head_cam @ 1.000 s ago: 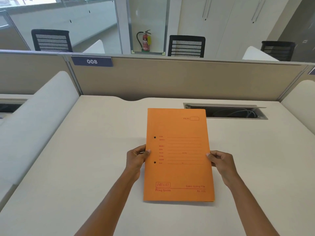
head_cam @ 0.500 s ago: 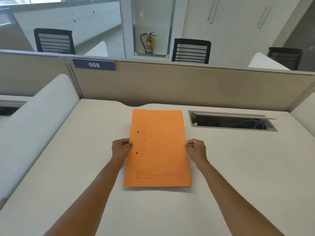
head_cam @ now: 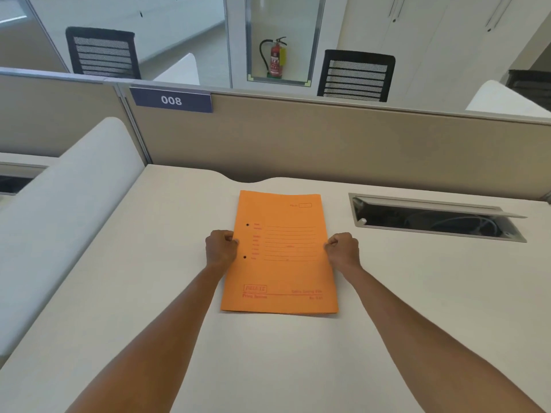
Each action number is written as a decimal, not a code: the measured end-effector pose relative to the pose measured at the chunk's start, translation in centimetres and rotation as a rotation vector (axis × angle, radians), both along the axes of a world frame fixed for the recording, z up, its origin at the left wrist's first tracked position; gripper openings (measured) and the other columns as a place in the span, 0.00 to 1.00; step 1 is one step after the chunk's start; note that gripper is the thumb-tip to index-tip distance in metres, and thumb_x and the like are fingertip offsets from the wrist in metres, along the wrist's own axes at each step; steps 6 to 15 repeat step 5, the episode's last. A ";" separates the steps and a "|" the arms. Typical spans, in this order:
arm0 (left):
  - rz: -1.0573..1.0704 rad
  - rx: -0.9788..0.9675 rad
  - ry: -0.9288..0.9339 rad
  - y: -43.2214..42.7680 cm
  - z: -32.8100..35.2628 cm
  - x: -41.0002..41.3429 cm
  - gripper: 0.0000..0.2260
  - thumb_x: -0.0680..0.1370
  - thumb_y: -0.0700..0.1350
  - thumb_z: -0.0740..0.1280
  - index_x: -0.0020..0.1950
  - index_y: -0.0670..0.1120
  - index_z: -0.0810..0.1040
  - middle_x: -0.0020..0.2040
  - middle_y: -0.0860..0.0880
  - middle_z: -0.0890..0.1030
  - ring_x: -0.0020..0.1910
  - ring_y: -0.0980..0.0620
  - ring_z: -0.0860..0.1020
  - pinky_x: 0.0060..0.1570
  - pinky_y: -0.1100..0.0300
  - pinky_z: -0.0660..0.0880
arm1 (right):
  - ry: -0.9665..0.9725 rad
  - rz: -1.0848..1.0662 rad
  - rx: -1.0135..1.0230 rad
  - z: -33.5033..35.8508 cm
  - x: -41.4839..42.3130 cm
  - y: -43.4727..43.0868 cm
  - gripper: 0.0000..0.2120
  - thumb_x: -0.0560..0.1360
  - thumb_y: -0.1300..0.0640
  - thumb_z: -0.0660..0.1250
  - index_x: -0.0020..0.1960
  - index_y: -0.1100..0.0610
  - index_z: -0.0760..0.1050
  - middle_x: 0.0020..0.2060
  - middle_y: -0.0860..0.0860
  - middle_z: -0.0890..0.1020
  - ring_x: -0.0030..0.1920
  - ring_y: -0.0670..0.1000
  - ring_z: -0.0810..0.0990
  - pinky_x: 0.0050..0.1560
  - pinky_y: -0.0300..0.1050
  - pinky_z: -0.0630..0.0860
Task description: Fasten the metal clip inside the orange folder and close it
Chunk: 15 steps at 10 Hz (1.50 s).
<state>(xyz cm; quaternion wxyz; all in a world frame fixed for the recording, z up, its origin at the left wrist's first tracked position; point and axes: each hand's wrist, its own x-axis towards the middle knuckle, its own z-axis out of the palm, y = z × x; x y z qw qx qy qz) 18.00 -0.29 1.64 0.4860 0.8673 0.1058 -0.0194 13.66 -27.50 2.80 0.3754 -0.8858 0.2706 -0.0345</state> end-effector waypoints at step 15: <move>-0.031 0.333 -0.156 -0.8 0.0 -0.6 0.14 0.78 0.38 0.63 0.64 0.40 0.75 0.61 0.42 0.77 0.58 0.41 0.75 0.58 0.47 0.74 | -0.022 0.088 -0.256 0.6 0.0 0.7 0.12 0.80 0.53 0.62 0.46 0.61 0.77 0.48 0.58 0.82 0.51 0.59 0.80 0.49 0.51 0.76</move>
